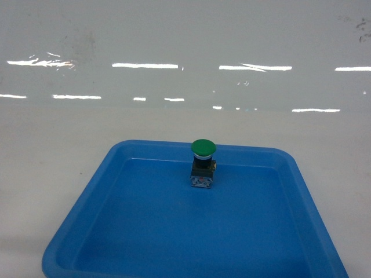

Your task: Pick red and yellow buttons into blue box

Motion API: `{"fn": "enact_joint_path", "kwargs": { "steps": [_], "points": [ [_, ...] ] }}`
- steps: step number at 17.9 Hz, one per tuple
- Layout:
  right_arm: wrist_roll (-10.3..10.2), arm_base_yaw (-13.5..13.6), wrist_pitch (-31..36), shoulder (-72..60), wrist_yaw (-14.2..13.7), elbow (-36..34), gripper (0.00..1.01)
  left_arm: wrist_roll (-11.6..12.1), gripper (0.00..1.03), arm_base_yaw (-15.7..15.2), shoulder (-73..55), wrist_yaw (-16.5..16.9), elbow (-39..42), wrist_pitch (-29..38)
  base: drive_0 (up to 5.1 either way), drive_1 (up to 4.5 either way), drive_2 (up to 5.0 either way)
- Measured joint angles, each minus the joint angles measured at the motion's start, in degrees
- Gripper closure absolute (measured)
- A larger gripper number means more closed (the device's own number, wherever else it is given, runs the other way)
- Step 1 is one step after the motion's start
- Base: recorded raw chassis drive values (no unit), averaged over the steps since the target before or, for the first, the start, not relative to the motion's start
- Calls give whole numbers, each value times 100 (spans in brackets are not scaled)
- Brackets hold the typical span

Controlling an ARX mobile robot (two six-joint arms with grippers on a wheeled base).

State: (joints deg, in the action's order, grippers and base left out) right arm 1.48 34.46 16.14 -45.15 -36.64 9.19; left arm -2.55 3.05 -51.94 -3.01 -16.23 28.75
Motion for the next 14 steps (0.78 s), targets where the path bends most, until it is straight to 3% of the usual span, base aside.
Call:
{"fn": "enact_joint_path", "kwargs": {
  "steps": [4,7,10,14],
  "points": [
    [0,-2,0,0,0,0,69,-2,76,2,-9,-2,0,-17,0,0,0],
    [0,-2,7,-2,-2,-2,69,-2,76,2,-33,-2,0,-31,13,-382,408],
    [0,2,9,-2,7,-2,69,-2,76,-7,-28,-28,2,-28,395,-441,78],
    [0,2,2,24,0,-4,69,-4,76,-2,-2,-24,2,-7,479,-310,-188]
  ]
}}
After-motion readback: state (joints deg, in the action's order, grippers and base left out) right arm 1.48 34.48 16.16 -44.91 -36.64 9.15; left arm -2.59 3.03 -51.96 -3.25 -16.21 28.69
